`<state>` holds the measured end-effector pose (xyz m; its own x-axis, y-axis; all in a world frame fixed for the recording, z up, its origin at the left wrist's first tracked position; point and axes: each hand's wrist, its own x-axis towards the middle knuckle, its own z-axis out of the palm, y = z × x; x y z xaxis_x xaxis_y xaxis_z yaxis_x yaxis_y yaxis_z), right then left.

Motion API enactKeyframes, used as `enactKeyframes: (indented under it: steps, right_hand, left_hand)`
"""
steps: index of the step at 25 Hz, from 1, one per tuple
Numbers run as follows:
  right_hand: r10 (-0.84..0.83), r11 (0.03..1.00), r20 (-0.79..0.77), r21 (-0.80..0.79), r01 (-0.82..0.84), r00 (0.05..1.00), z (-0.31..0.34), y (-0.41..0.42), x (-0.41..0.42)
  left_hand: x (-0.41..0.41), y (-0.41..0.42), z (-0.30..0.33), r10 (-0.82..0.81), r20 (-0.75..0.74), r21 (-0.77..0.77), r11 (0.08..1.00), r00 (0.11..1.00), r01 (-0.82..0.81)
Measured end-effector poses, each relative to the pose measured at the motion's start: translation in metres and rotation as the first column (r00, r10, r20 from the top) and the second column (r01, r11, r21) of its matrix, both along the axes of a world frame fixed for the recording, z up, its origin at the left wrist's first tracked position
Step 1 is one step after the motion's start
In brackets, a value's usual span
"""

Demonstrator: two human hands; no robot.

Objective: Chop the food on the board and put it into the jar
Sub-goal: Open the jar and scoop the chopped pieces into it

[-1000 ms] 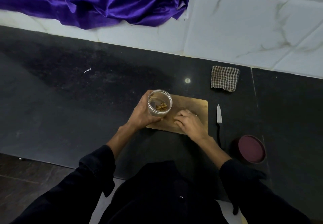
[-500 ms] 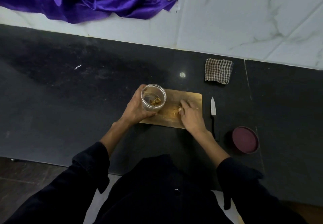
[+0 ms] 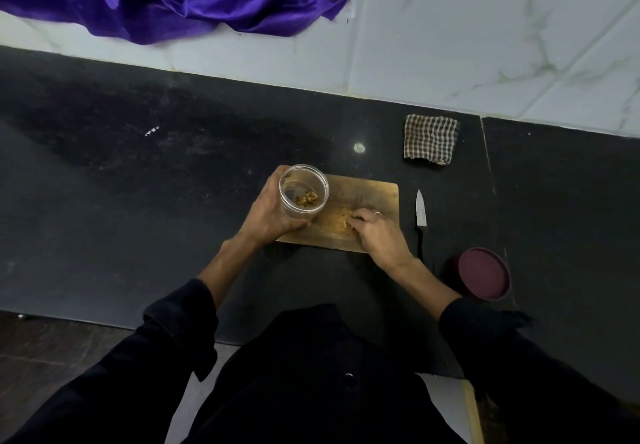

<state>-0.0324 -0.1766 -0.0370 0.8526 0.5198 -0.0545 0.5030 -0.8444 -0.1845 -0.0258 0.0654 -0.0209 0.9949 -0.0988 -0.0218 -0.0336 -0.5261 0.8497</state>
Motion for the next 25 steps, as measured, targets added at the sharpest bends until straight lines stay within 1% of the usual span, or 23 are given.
enactKeyframes:
  steps: [2,3,4,5,6,7,8,9,10,11,12,13,15,16,17,18,19,20,21,22,23,25]
  right_hand:
    - [0.055,0.998,0.023,-0.009,-0.055,0.998,-0.002,-0.002,0.003]
    - [0.043,0.998,0.019,0.034,-0.043,0.999,-0.005,-0.002,0.005]
    - [-0.018,0.993,0.004,0.12,0.018,1.0,-0.006,-0.003,0.007]
    - [-0.131,0.961,-0.033,0.24,0.135,0.991,-0.007,-0.002,0.011]
    - [-0.272,0.878,-0.114,0.377,0.295,0.955,-0.006,-0.002,0.015]
    - [-0.388,0.727,-0.268,0.499,0.472,0.882,-0.004,-0.001,0.02]
    - [-0.428,0.526,-0.457,0.576,0.626,0.78,0.0,-0.001,0.025]
    - [-0.388,0.32,-0.627,0.595,0.737,0.675,0.006,-0.001,0.028]
    - [-0.311,0.153,-0.744,0.575,0.804,0.592,0.015,0.0,0.029]
    - [-0.225,0.031,-0.814,0.544,0.838,0.536,0.025,0.0,0.03]
    - [-0.147,-0.049,-0.849,0.518,0.854,0.507,0.035,0.001,0.031]
    - [-0.086,-0.09,-0.862,0.506,0.858,0.5,0.044,0.003,0.032]
    - [-0.011,-0.095,-0.851,0.524,0.847,0.525,0.059,0.013,0.034]
    - [0.006,-0.067,-0.835,0.548,0.834,0.55,0.064,0.02,0.034]
    - [0.001,-0.016,-0.814,0.581,0.813,0.581,0.069,0.031,0.036]
    - [-0.029,0.08,-0.778,0.625,0.777,0.628,0.072,0.043,0.036]
    - [-0.086,0.233,-0.711,0.667,0.708,0.698,0.072,0.054,0.038]
    - [-0.133,0.416,-0.607,0.684,0.6,0.784,0.072,0.063,0.039]
    - [-0.148,0.553,-0.503,0.672,0.493,0.851,0.072,0.069,0.04]
    - [-0.151,0.601,-0.447,0.667,0.44,0.882,0.073,0.071,0.044]
    - [-0.158,0.575,-0.445,0.684,0.448,0.882,0.074,0.068,0.049]
    - [-0.189,0.449,-0.521,0.708,0.545,0.833,0.073,0.052,0.056]
  left_hand:
    - [-0.001,-0.001,0.002,0.0,0.002,-0.003,1.0,1.0,0.0]
    - [-0.001,-0.002,0.003,0.001,0.005,-0.001,1.0,1.0,-0.001]
    - [-0.002,-0.002,0.004,0.0,0.012,0.0,1.0,1.0,0.0]
    - [-0.002,-0.003,0.005,0.0,0.018,0.0,1.0,1.0,0.0]
    - [-0.003,-0.003,0.006,0.002,0.024,-0.002,1.0,1.0,-0.002]
    - [-0.003,-0.003,0.006,0.003,0.029,-0.004,1.0,1.0,-0.003]
    - [-0.003,-0.003,0.006,0.001,0.032,-0.005,1.0,0.999,-0.001]
    - [-0.003,-0.003,0.006,-0.003,0.033,-0.005,1.0,0.999,0.003]
    - [-0.003,-0.004,0.005,-0.007,0.032,-0.002,1.0,0.999,0.007]
    - [-0.003,-0.004,0.005,-0.006,0.03,0.002,1.0,1.0,0.006]
    - [-0.003,-0.004,0.005,0.001,0.034,0.006,1.0,0.999,-0.002]
    - [-0.003,-0.004,0.005,0.011,0.041,0.009,1.0,0.999,-0.011]
    - [-0.003,-0.005,0.005,0.017,0.051,0.01,1.0,0.999,-0.018]
    - [-0.003,-0.005,0.005,0.019,0.054,0.011,1.0,0.998,-0.019]
    - [-0.003,-0.005,0.005,0.021,0.058,0.01,1.0,0.998,-0.022]
    - [-0.003,-0.005,0.005,0.022,0.06,0.006,1.0,0.998,-0.022]
    - [-0.003,-0.005,0.005,0.018,0.057,-0.001,1.0,0.998,-0.018]
    - [-0.003,-0.005,0.005,0.013,0.052,-0.009,1.0,0.999,-0.012]
    - [-0.003,-0.005,0.005,0.008,0.047,-0.013,1.0,0.999,-0.007]
    - [-0.003,-0.005,0.006,0.008,0.043,-0.01,1.0,0.999,-0.007]
    - [-0.003,-0.005,0.006,0.014,0.038,-0.005,1.0,0.999,-0.014]
    - [-0.003,-0.004,0.005,0.028,0.032,0.003,1.0,0.999,-0.028]
